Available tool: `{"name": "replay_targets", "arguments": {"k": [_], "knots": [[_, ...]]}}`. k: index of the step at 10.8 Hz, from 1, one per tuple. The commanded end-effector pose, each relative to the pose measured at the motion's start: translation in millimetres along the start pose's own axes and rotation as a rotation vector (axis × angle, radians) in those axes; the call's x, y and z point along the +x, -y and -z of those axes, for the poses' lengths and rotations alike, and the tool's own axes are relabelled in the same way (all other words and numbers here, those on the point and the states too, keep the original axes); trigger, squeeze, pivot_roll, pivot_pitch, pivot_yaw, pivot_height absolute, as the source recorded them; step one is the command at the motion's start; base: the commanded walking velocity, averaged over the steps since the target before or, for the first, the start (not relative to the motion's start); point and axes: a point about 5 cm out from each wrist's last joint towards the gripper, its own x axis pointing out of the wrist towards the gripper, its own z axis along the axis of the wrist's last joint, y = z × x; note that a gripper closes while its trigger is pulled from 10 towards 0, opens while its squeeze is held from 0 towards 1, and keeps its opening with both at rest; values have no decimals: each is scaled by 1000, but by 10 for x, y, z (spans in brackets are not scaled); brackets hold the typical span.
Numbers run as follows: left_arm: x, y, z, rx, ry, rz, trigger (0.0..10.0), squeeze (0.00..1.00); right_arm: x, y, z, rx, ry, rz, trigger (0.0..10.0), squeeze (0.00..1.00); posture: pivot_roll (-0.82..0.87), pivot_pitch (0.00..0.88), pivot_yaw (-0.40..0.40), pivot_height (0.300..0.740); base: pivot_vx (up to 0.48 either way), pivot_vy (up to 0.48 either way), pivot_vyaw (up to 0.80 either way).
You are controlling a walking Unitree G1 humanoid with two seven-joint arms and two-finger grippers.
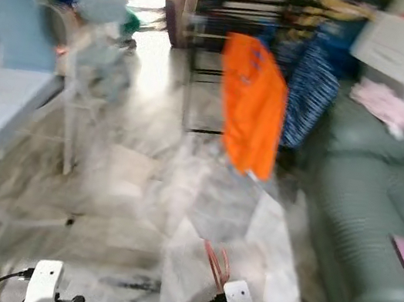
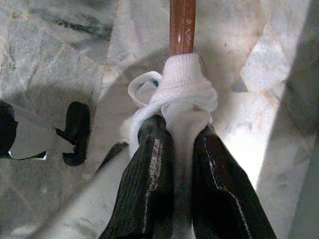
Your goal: Hang hanger
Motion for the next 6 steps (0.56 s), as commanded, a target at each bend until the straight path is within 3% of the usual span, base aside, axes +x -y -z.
{"name": "replay_targets", "arguments": {"k": [1, 4, 6], "knots": [[2, -13, -43, 17, 15, 9, 10000, 0, 3, 10, -37, 1, 12, 5, 10000, 0, -141, 0, 106, 740, 0, 0, 0], [4, -6, -57, 16, 20, 18, 10000, 0, -4, 4, 15, 3, 4, 4, 10000, 0, -142, 0, 109, 740, 0, 0, 0], [3, -43, -51, 6, 14, -38, 10000, 0, -6, 1, 29, -13, 4, -7, 10000, 0, -138, 0, 104, 740, 0, 0, 0]]}}
